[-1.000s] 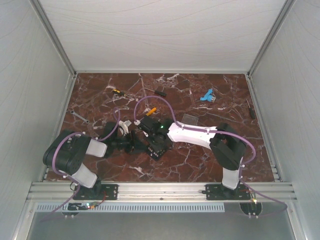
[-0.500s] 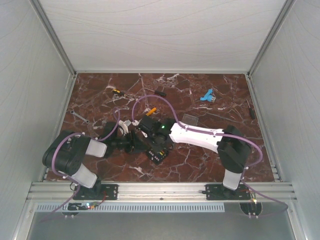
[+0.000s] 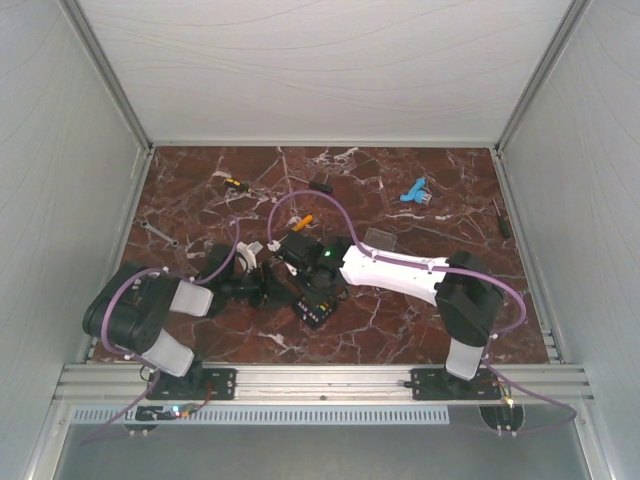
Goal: Snap on the fuse box
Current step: Install the fuse at the fuse box base.
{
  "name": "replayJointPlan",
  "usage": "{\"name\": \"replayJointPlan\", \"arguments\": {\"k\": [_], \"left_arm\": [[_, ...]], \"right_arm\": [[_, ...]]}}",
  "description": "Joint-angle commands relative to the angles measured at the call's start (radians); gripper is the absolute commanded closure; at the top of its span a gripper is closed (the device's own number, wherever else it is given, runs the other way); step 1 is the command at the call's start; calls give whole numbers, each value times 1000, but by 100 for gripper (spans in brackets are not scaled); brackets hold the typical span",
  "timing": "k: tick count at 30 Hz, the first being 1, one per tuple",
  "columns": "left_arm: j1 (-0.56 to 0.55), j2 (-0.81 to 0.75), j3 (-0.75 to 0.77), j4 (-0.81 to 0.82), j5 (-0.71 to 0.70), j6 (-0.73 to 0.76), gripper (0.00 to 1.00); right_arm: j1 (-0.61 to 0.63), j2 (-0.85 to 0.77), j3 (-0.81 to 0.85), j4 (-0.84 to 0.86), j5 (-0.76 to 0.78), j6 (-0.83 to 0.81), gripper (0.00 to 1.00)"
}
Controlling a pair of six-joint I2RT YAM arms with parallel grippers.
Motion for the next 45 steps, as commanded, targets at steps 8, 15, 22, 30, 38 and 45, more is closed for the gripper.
{"name": "replayJointPlan", "arguments": {"k": [8,15,22,30,38,45], "left_arm": [[-23,-70,-22,-45,-43,44,49],[-59,-50,-14,-18,-43,32,49],[-77,-41,-15,-7,-61,25,50],[-81,-33,-13,-11,-68,26,55],[-82,-33,-13,-14,-71,29,58],[-82,-31,-12,-15,-73,29,60]], "right_arm": [[3,50,-34,-36,-3,44,90],[1,58,-38,-20,-2,50,91],[-1,57,-39,-18,32,63,94],[-10,22,-47,1,32,76,95],[-17,37,-61,9,21,85,96],[-19,95,-77,-29,29,84,100]]}}
